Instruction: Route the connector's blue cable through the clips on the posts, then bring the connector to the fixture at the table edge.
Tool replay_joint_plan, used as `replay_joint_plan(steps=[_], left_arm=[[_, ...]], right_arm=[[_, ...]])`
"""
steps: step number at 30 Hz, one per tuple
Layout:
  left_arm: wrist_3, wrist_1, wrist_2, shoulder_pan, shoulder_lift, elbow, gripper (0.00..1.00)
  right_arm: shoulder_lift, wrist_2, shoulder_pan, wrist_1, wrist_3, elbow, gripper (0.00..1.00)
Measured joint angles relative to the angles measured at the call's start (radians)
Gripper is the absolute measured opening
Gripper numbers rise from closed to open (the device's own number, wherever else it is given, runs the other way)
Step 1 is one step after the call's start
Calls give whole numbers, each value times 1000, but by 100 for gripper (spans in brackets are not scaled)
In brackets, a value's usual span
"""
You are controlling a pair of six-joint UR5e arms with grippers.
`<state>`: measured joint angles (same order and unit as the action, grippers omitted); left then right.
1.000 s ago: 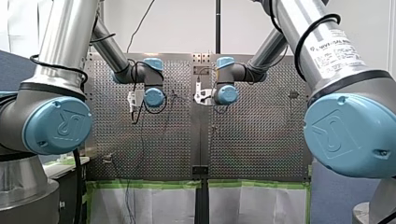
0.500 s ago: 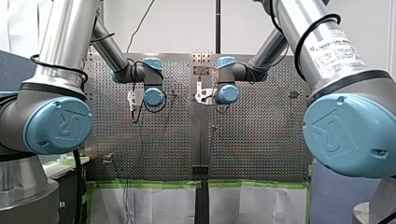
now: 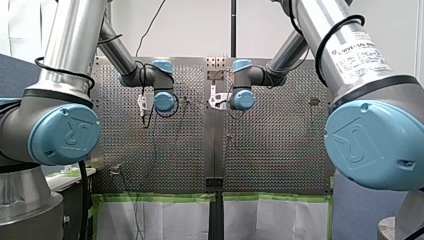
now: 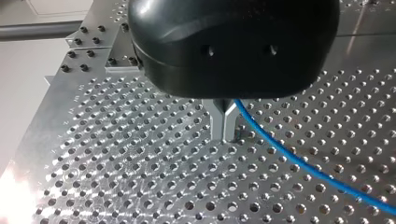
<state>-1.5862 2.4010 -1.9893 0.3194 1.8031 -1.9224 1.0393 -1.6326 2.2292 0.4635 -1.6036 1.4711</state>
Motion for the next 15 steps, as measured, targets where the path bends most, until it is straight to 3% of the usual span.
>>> replay_joint_plan(steps=[15], left_arm=[[-29, -14, 58, -40, 19, 7, 0]], right_arm=[[-1, 5, -8, 0, -3, 1, 1]])
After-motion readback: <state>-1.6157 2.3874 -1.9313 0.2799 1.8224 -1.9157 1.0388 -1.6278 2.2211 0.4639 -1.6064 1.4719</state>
